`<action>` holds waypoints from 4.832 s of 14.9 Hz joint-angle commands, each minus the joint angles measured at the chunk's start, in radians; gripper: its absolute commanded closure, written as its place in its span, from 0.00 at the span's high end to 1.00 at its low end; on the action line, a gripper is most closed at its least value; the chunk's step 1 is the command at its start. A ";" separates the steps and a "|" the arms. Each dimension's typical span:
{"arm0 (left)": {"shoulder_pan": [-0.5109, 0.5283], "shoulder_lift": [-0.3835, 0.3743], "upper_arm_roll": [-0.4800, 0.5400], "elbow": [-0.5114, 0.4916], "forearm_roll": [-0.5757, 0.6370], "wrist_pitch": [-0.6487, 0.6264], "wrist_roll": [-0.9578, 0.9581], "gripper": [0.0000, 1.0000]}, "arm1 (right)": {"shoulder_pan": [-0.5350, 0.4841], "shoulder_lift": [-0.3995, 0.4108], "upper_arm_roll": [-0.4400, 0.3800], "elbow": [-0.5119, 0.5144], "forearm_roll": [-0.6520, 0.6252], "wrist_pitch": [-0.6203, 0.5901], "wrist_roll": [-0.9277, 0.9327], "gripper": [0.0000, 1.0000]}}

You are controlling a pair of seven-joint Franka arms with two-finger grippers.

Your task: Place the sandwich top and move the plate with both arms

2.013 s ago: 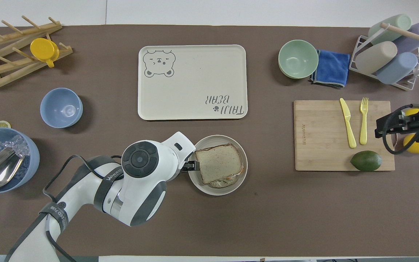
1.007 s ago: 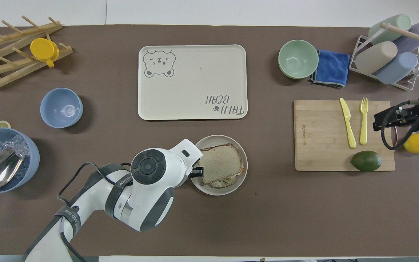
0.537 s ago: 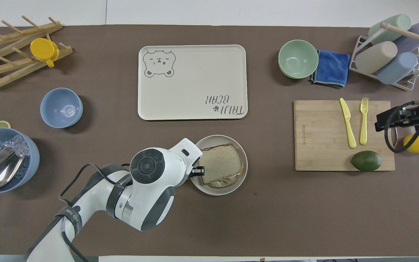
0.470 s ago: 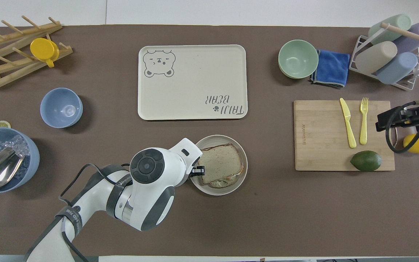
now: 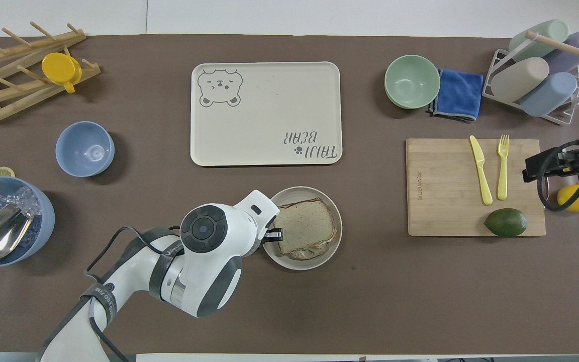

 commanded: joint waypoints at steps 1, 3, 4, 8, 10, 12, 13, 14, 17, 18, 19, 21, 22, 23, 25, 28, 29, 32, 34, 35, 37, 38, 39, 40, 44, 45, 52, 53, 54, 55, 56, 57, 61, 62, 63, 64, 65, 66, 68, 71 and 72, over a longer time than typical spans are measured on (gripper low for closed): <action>-0.020 0.000 0.014 -0.015 -0.035 0.029 -0.004 0.06 | -0.006 -0.009 0.003 0.000 0.003 -0.011 -0.015 1.00; -0.017 0.000 0.014 -0.014 -0.037 0.027 -0.002 0.00 | -0.006 -0.009 0.003 0.000 0.003 -0.011 -0.015 1.00; -0.014 0.000 0.014 -0.012 -0.037 0.024 -0.002 0.00 | -0.006 -0.009 0.003 0.000 0.003 -0.011 -0.015 1.00; 0.012 -0.003 0.014 -0.005 -0.038 0.010 0.004 0.00 | -0.008 -0.009 0.003 -0.002 0.003 -0.011 -0.015 1.00; 0.037 -0.015 0.014 0.018 -0.041 -0.034 0.008 0.00 | -0.008 -0.009 0.003 -0.002 0.003 -0.011 -0.015 1.00; 0.086 -0.032 0.016 0.111 -0.050 -0.173 0.019 0.00 | -0.008 -0.009 0.003 -0.002 0.003 -0.011 -0.015 1.00; 0.112 -0.033 0.017 0.168 -0.051 -0.251 0.030 0.00 | -0.008 -0.009 0.003 -0.001 0.003 -0.011 -0.015 1.00; 0.153 -0.032 0.017 0.237 -0.051 -0.331 0.039 0.00 | -0.008 -0.009 0.003 -0.002 0.003 -0.011 -0.015 1.00; 0.229 0.020 0.017 0.395 -0.060 -0.433 0.039 0.00 | -0.008 -0.009 0.003 -0.002 0.003 -0.011 -0.015 1.00; 0.253 0.045 0.017 0.447 -0.072 -0.451 0.039 0.00 | -0.008 -0.009 0.003 -0.002 0.003 -0.011 -0.015 1.00; 0.270 0.062 0.017 0.486 -0.072 -0.462 0.039 0.00 | -0.008 -0.009 0.003 -0.002 0.003 -0.011 -0.015 1.00; 0.302 0.112 0.017 0.559 -0.074 -0.467 0.038 0.00 | -0.008 -0.009 0.003 -0.001 0.003 -0.011 -0.015 1.00; 0.322 0.153 0.017 0.613 -0.074 -0.475 0.038 0.00 | -0.008 -0.009 0.003 -0.002 0.004 -0.011 -0.015 1.00; 0.339 0.216 0.017 0.680 -0.080 -0.505 0.036 0.00 | -0.008 -0.009 0.003 -0.002 0.003 -0.011 -0.015 1.00; 0.362 0.357 0.017 0.857 -0.086 -0.544 0.036 0.00 | -0.008 -0.009 0.003 -0.002 0.003 -0.011 -0.015 1.00; 0.379 0.477 0.019 0.971 -0.086 -0.524 0.036 0.00 | -0.008 -0.009 0.003 -0.001 0.003 -0.011 -0.015 1.00; 0.381 0.490 0.020 0.969 -0.083 -0.502 0.038 0.00 | -0.008 -0.009 0.003 -0.002 0.003 -0.011 -0.015 1.00; 0.368 0.505 0.020 0.940 -0.069 -0.400 0.039 0.00 | -0.008 -0.009 0.003 -0.001 0.003 -0.011 -0.015 1.00; 0.352 0.494 0.020 0.896 -0.070 -0.383 0.054 0.00 | -0.008 -0.009 0.003 -0.001 0.003 -0.011 -0.015 1.00; 0.352 0.493 0.020 0.891 -0.072 -0.369 0.059 0.00 | -0.008 -0.009 0.003 -0.002 0.003 -0.011 -0.015 1.00; 0.350 0.488 0.020 0.868 -0.074 -0.341 0.059 0.00 | -0.008 -0.009 0.003 -0.002 0.003 -0.011 -0.015 1.00; 0.348 0.481 0.020 0.850 -0.072 -0.329 0.061 0.00 | -0.008 -0.009 0.003 -0.001 0.003 -0.011 -0.015 1.00; 0.336 0.468 0.020 0.815 -0.072 -0.306 0.064 0.00 | -0.008 -0.009 0.003 -0.002 0.004 -0.011 -0.015 1.00; 0.332 0.459 0.020 0.790 -0.072 -0.282 0.068 0.00 | -0.008 -0.009 0.003 -0.001 0.003 -0.011 -0.015 1.00; 0.333 0.445 0.020 0.752 -0.072 -0.266 0.094 0.00 | -0.008 -0.009 0.003 -0.002 0.003 -0.011 -0.015 1.00; 0.335 0.445 0.022 0.750 -0.072 -0.264 0.103 0.00 | -0.008 -0.009 0.003 -0.002 0.003 -0.011 -0.015 1.00; 0.350 0.438 0.030 0.752 -0.064 -0.301 0.176 1.00 | -0.008 -0.009 0.003 -0.001 0.003 -0.011 -0.015 1.00; 0.356 0.436 0.033 0.756 -0.040 -0.304 0.176 1.00 | -0.008 -0.009 0.003 -0.001 0.003 -0.011 -0.015 1.00; 0.356 0.427 0.042 0.761 -0.017 -0.306 0.174 1.00 | -0.008 -0.009 0.003 0.000 0.003 -0.011 -0.015 1.00; 0.356 0.404 0.059 0.758 -0.014 -0.307 0.174 1.00 | -0.008 -0.009 0.003 0.000 0.003 -0.011 -0.015 1.00; 0.358 0.383 0.076 0.759 -0.014 -0.329 0.173 1.00 | -0.008 -0.009 0.003 -0.002 0.003 -0.011 -0.015 1.00; 0.358 0.357 0.106 0.759 -0.012 -0.361 0.171 1.00 | -0.008 -0.009 0.003 -0.001 0.003 -0.011 -0.015 1.00; 0.362 0.225 0.184 0.759 0.112 -0.526 0.182 1.00 | -0.008 -0.009 0.003 -0.002 0.003 -0.011 -0.015 1.00; 0.371 0.194 0.186 0.761 0.153 -0.575 0.197 1.00 | -0.008 -0.009 0.003 -0.002 0.003 -0.011 -0.015 1.00; 0.382 0.162 0.185 0.759 0.187 -0.626 0.223 1.00 | -0.008 -0.009 0.003 -0.002 0.003 -0.011 -0.015 1.00; 0.387 0.133 0.185 0.759 0.205 -0.666 0.257 1.00 | -0.008 -0.009 0.003 -0.002 0.003 -0.011 -0.015 1.00; 0.408 0.099 0.186 0.756 0.212 -0.720 0.295 1.00 | -0.008 -0.009 0.003 -0.001 0.003 -0.011 -0.015 1.00; 0.423 0.062 0.186 0.752 0.212 -0.764 0.336 1.00 | -0.008 -0.009 0.003 -0.002 0.004 -0.011 -0.015 1.00; 0.443 -0.001 0.188 0.750 0.213 -0.839 0.381 1.00 | -0.008 -0.009 0.003 -0.001 0.003 -0.011 -0.015 1.00; 0.444 -0.076 0.186 0.736 0.242 -0.921 0.412 1.00 | -0.008 -0.009 0.003 -0.002 0.003 -0.011 -0.015 1.00; 0.448 -0.104 0.183 0.727 0.242 -0.938 0.418 1.00 | -0.008 -0.009 0.003 -0.002 0.003 -0.011 -0.015 1.00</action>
